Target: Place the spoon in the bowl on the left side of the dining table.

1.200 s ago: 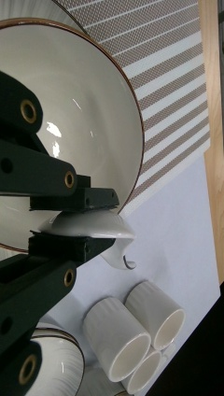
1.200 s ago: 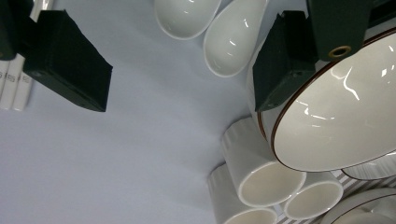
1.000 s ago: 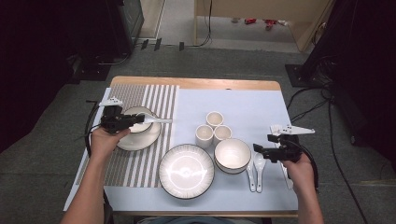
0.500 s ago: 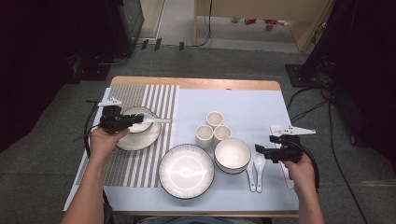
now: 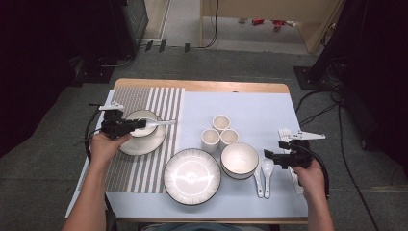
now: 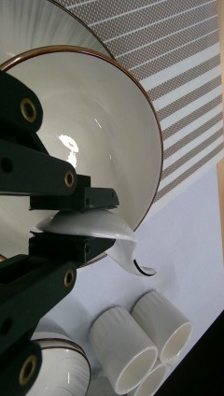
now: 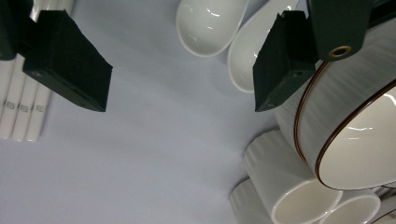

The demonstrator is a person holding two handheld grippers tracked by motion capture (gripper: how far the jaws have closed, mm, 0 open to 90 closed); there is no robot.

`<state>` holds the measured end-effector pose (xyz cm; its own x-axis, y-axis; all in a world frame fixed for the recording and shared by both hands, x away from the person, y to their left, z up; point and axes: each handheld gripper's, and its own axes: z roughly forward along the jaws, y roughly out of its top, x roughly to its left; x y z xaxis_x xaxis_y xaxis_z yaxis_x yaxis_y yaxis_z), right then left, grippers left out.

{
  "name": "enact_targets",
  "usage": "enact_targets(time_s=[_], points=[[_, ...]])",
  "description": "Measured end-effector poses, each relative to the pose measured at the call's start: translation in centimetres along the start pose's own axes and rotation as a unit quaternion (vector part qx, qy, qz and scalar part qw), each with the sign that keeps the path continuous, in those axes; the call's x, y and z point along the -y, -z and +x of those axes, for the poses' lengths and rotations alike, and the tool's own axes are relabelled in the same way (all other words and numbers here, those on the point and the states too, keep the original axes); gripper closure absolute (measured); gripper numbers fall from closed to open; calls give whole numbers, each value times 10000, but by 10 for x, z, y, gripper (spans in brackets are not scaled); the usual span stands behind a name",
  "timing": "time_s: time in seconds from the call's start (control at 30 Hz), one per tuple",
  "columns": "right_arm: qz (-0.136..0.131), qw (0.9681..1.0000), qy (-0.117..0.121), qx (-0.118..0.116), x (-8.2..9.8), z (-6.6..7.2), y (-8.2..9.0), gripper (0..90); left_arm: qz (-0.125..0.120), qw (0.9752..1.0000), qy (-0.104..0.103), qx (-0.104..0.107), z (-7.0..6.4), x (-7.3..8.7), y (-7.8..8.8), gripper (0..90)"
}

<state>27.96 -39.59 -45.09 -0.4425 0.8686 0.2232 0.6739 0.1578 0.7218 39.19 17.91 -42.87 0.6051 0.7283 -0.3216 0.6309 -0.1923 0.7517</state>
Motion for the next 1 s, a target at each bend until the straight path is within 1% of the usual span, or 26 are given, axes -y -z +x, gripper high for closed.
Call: enact_targets(time_s=[0.07,0.2,0.4,0.57,0.7,1.0], points=[[1,10000,3,-8,0,0,0,195,15,10000,-4,4,0,0,0,821],[25,10000,-21,0,1,-1,-1,195,152,9998,-64,-63,0,1,-1,820],[31,10000,-24,-11,2,-1,-2,195,167,9998,-62,-43,1,2,-1,820],[63,10000,-20,-12,3,-2,-3,195,235,9997,-70,-62,2,3,-2,821],[56,10000,-20,-20,3,-2,-4,195,252,9997,-63,-38,3,4,-2,821],[60,10000,-13,-26,3,-2,-4,195,355,9993,-85,-73,3,5,-5,822]])
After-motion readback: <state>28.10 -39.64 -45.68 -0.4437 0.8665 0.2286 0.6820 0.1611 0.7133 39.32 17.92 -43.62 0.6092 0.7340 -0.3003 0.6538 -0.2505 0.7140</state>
